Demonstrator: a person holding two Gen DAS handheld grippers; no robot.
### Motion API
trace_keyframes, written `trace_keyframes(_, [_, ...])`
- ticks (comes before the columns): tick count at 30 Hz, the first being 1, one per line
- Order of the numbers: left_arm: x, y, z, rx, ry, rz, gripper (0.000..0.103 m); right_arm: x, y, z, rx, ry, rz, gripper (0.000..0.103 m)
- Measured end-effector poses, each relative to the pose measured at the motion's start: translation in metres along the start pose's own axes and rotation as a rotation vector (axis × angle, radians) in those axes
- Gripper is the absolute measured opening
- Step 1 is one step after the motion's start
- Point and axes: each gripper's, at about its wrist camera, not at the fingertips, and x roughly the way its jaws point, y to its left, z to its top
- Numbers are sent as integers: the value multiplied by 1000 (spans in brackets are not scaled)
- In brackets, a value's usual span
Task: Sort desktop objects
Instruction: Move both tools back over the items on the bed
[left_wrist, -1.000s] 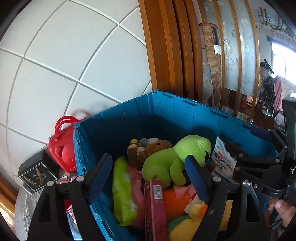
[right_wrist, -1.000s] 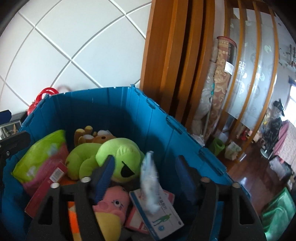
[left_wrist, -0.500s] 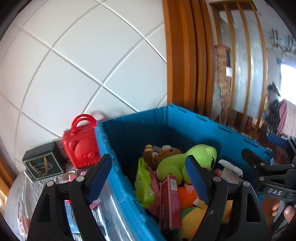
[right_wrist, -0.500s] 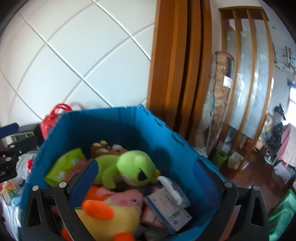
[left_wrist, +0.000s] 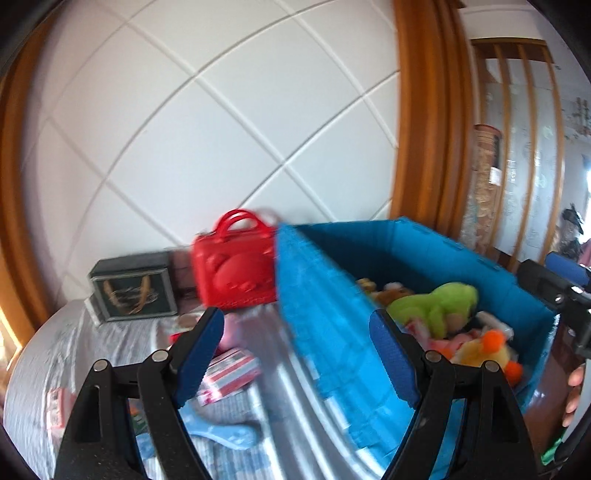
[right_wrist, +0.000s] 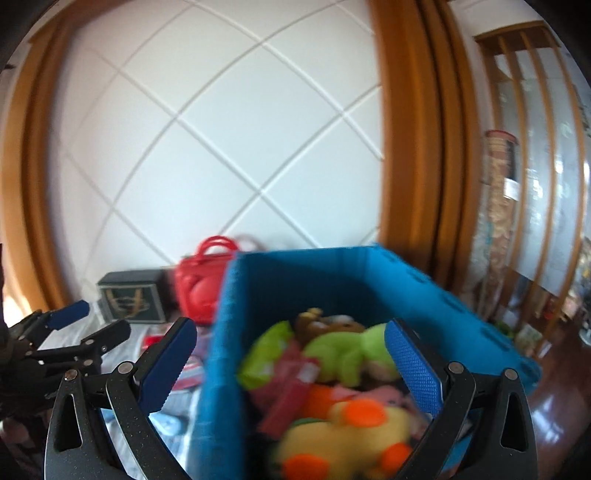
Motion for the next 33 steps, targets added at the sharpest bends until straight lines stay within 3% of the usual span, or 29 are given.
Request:
trace_keyframes(6, [-8,72,-30,-71,68,77,81,3,62,-4,-51,13,108,103])
trace_keyframes(13, [-17,175,-81,-158,168,276,81,26,126,-23,-78,79,222,103])
trace_keyframes(17, [-26,241,-121,-226,240,389,81,53,157,-39,-86,154,263,103])
trace_keyframes(21, [-30,316,-174,-299,380,509,81,89,186,-63,-94,264,287,103])
trace_keyframes(24, [-36,359,-205,-355,442,566,81,116,206,-81,-104,337,286,103])
trace_keyframes(28, [-28,403,-227,-423,486,598,81,159,229,-106,-95,451,285,103])
trace_keyframes(33, [0,437,-228,-502,488,540,81,213,259,-132,-117,572,273,103])
